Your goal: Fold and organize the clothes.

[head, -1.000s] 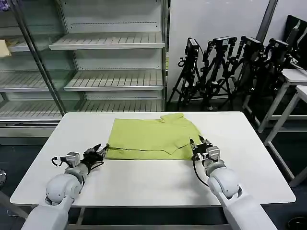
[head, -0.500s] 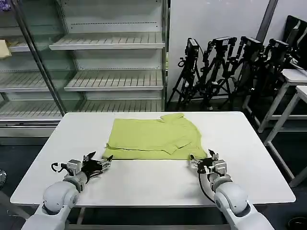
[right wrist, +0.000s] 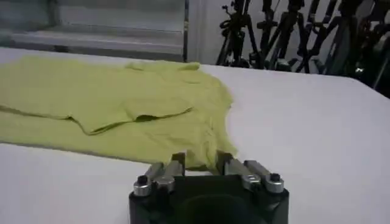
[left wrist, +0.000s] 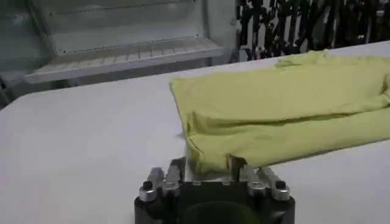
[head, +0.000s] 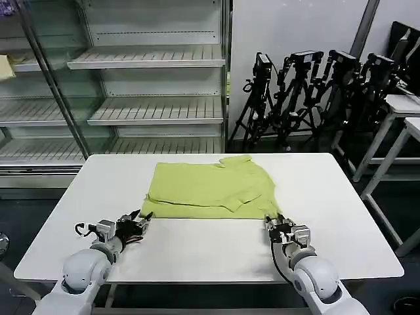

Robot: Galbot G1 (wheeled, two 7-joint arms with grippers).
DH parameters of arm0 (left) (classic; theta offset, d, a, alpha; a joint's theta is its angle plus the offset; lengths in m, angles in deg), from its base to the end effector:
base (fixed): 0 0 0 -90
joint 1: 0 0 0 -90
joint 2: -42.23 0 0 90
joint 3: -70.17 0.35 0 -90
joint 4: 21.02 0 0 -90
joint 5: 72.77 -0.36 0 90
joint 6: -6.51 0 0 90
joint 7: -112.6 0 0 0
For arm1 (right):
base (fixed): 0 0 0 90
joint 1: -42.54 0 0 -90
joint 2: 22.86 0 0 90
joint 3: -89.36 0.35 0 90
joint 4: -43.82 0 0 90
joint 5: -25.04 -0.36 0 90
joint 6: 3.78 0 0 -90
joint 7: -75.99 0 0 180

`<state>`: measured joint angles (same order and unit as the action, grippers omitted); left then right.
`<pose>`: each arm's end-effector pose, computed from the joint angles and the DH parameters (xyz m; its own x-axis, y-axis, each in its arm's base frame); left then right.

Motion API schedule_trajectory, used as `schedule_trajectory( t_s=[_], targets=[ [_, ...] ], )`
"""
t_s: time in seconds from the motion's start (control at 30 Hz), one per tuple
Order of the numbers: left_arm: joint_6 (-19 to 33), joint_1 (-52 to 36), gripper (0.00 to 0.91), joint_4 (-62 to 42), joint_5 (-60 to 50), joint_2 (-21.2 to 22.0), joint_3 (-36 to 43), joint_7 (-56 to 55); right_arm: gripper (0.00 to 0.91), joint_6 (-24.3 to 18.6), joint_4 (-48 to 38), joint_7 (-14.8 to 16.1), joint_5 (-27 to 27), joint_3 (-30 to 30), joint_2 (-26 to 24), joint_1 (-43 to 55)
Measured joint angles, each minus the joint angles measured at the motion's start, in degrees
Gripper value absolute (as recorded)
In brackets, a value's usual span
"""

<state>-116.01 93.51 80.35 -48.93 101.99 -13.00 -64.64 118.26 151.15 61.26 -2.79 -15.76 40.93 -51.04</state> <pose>0.3337 0.1043 -0.2832 -0.8524 0.1691 0.4948 0.2356 0.9690 0.0748 0.3150 -0.0268 -0.2776 -0.8903 -0.1023 0.4437 -0.1400 0.9887 -0.0530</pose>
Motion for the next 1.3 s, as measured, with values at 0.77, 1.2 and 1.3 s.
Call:
schedule_trajectory(
  t_s=[0.77, 1.2, 1.3],
  targets=[
    [-0.43, 14.95, 0.010, 14.33, -2.84, 2.51, -4.56, -2.18, 0.000, -1.56, 11.50, 1.42, 7.69, 3.18, -1.40, -13.04],
    [0.15, 26.54, 0.010, 23.77, -4.52, 3.65, -8.36, -2.27, 0.000, -6.26, 20.23, 1.51, 13.17, 7.93, -1.13, -28.39],
    [0.24, 28.71, 0.020, 25.09, -4.87, 4.00, -8.72, -1.95, 0.907, -6.65, 21.82, 1.29, 13.83, 8.69, -0.93, -31.16]
  ],
)
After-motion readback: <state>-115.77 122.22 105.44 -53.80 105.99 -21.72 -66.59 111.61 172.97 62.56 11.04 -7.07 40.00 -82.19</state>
